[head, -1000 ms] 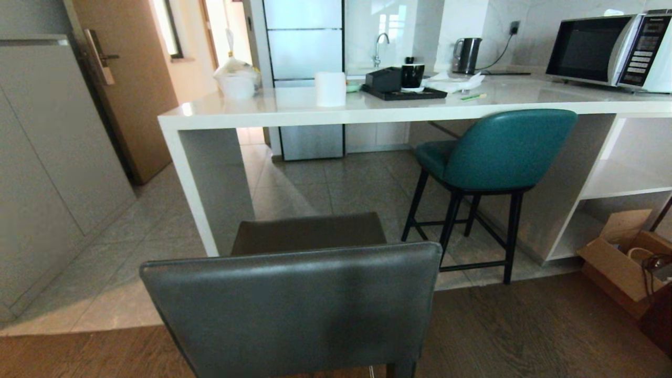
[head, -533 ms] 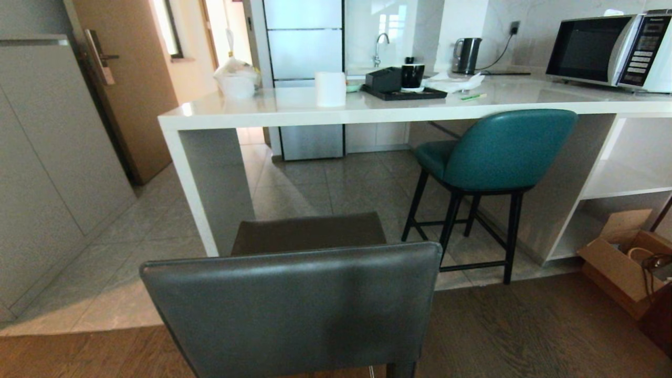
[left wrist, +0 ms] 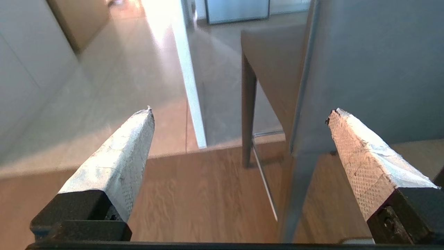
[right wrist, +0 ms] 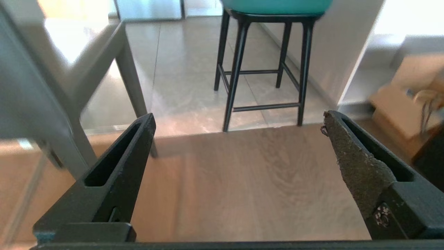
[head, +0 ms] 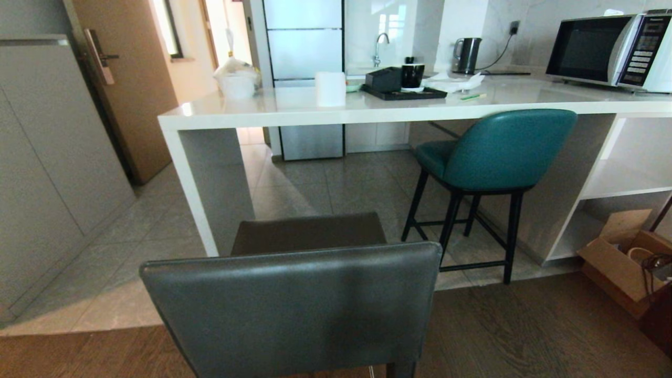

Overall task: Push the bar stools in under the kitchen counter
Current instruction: Pull the blue chair out from under the dining table

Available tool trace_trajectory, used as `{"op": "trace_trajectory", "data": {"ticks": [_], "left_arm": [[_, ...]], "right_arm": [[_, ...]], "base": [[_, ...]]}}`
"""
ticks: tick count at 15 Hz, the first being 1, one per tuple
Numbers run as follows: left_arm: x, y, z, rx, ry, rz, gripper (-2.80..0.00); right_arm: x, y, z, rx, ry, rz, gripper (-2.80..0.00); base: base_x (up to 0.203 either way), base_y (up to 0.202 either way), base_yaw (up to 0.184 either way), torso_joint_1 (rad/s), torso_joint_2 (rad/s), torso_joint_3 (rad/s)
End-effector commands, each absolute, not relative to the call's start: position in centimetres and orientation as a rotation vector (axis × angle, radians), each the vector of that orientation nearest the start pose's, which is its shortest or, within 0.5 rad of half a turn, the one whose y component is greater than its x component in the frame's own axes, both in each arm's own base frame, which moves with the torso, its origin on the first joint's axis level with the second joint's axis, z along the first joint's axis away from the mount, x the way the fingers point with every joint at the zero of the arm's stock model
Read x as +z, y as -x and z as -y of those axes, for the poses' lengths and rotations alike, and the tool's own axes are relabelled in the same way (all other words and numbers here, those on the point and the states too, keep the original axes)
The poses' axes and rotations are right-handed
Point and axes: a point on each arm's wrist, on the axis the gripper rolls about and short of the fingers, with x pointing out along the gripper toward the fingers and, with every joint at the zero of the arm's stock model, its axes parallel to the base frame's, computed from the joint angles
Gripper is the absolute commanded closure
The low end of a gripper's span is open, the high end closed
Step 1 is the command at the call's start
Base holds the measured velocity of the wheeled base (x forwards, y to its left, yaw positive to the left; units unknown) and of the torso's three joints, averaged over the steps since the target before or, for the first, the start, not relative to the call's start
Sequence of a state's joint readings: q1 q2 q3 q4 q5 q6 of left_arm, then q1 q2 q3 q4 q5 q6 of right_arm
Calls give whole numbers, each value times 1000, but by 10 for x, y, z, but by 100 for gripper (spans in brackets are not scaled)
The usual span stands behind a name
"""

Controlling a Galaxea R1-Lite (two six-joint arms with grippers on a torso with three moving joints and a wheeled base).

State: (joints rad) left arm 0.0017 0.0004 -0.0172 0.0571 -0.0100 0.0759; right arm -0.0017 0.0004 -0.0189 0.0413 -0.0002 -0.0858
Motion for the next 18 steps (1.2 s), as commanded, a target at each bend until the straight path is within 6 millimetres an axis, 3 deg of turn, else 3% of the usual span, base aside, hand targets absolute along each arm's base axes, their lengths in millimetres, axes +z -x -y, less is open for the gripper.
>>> {"op": "trace_trajectory", "data": {"ticks": [1, 6, 12, 13, 14, 18], "left_arm": [[74, 25, 0, -8, -71, -50, -280], [74, 25, 0, -6, -38, -47, -280], [75, 24, 0, 4, -8, -28, -280], [76, 24, 0, 5, -1, -24, -280], [76, 24, 0, 3, 8, -24, 0], [76, 24, 0, 6, 9, -25, 0]], "right_arm": [[76, 24, -1, 41, 107, -23, -280], [76, 24, 0, -18, 6, -22, -280], [76, 23, 0, -21, 8, 3, -280], [76, 22, 0, -19, 10, 26, 0], [76, 21, 0, -15, 24, 45, 0], [75, 21, 0, -2, 45, 41, 0]], "base": [[0, 0, 0, 0, 0, 0], [0, 0, 0, 0, 0, 0], [0, 0, 0, 0, 0, 0], [0, 0, 0, 0, 0, 0], [0, 0, 0, 0, 0, 0], [0, 0, 0, 0, 0, 0]]}}
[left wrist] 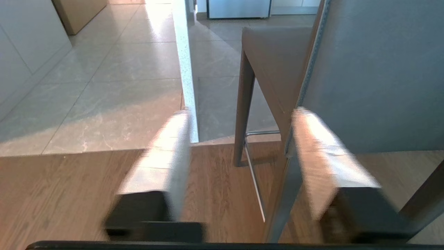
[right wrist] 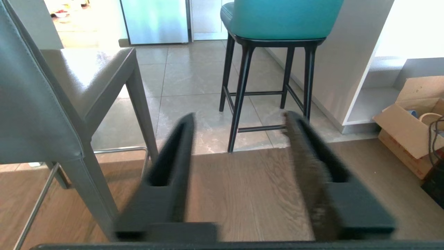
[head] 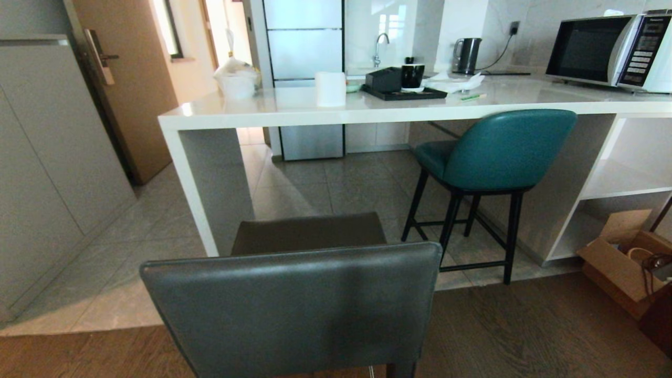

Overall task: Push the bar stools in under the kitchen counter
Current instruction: Pull the blue chair out from under the dining table

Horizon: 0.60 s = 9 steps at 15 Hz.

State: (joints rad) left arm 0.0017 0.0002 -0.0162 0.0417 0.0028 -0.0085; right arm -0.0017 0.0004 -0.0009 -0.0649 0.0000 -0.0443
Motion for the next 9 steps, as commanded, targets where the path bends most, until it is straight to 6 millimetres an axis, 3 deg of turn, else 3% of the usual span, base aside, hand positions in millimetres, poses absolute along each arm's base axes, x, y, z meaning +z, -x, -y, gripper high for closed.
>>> {"op": "trace_trajectory", "data": {"ticks": [1, 9], "left_arm": [[76, 24, 0, 5, 9, -25, 0], [76, 24, 0, 6, 14, -12, 0]], "right_arm": [[75, 21, 0, -2, 45, 41, 0], [75, 21, 0, -7, 54, 37, 0]], "base": [[0, 0, 0, 0, 0, 0], [0, 0, 0, 0, 0, 0]]}}
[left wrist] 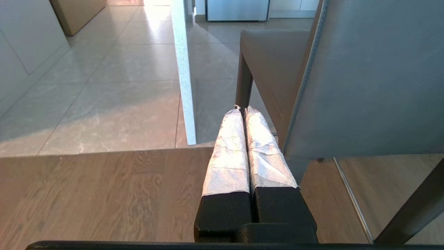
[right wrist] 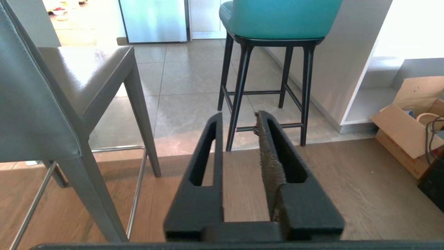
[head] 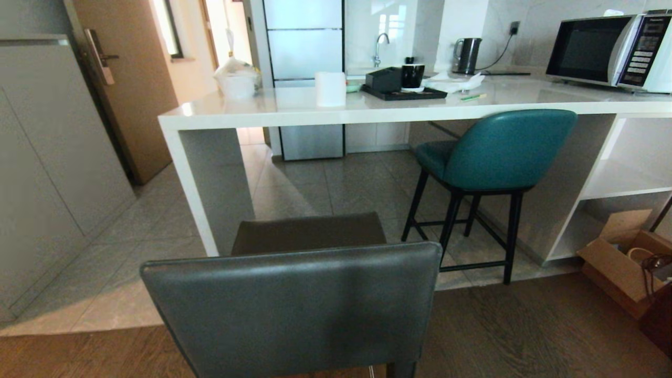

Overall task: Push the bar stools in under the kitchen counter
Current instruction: Pull the blue chair out from under the dining table

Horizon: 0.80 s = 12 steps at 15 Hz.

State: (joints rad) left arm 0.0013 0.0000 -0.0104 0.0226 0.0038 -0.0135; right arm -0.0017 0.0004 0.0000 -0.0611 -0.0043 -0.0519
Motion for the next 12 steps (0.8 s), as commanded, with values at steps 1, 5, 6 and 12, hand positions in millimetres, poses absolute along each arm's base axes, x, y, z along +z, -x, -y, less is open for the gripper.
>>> {"op": "trace_trajectory", "data": {"ticks": [1, 5, 6, 12], "left_arm": [[76, 24, 0, 6, 14, -11, 0], [76, 24, 0, 6, 15, -12, 0], [76, 24, 0, 6, 15, -11, 0], [76, 24, 0, 6, 15, -12, 0]], "right_arm": [[75, 21, 0, -9, 49, 37, 0], [75, 21, 0, -10, 43, 37, 0], [75, 21, 0, -10, 43, 37, 0], [75, 21, 0, -11, 35, 37, 0]], "base": [[0, 0, 0, 0, 0, 0], [0, 0, 0, 0, 0, 0], [0, 0, 0, 0, 0, 0], [0, 0, 0, 0, 0, 0]]}}
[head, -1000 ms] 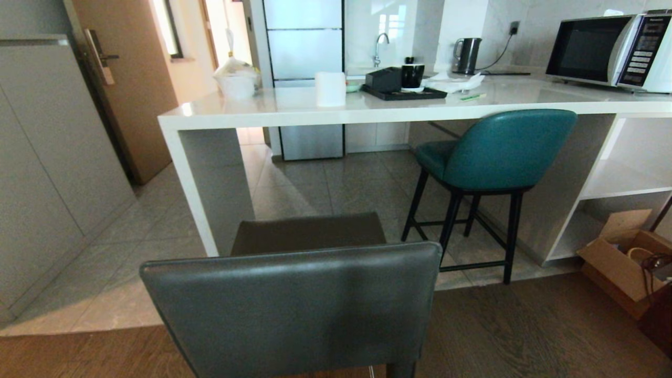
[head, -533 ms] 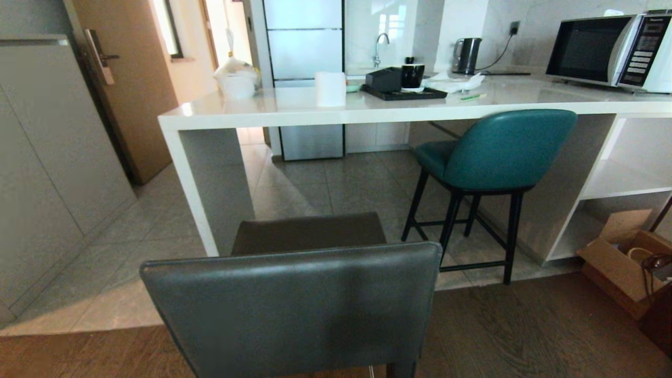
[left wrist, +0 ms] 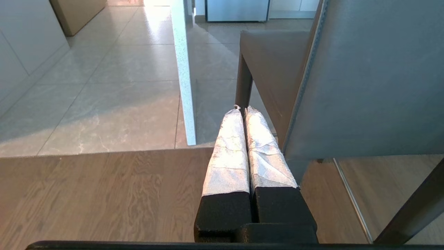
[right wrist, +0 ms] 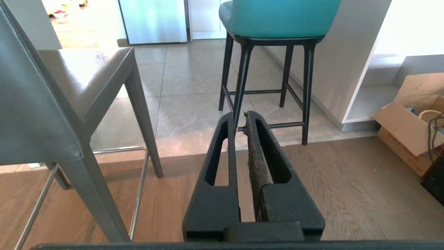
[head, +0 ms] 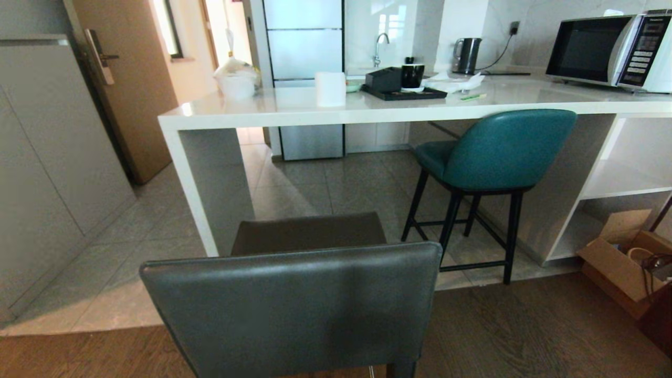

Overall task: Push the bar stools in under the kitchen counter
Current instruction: Pull the blue chair out from under the dining table

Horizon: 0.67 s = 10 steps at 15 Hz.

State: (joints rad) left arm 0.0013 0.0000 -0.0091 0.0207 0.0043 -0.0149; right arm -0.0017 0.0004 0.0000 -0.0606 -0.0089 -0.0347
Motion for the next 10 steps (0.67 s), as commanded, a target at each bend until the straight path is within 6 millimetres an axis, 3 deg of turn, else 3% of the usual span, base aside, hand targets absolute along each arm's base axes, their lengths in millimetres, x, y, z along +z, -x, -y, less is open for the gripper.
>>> {"op": "trace_trajectory", "data": {"ticks": [1, 5, 10], "left_arm": [[76, 24, 0, 6, 15, -12, 0], [76, 24, 0, 8, 14, -12, 0], [76, 24, 0, 8, 15, -11, 0]], "right_arm": [[75, 21, 0, -11, 32, 37, 0], [75, 21, 0, -16, 18, 38, 0], [75, 21, 0, -16, 18, 38, 0]], "base": [[0, 0, 0, 0, 0, 0], [0, -19, -1, 1, 1, 0], [0, -179, 1, 2, 3, 3]]}}
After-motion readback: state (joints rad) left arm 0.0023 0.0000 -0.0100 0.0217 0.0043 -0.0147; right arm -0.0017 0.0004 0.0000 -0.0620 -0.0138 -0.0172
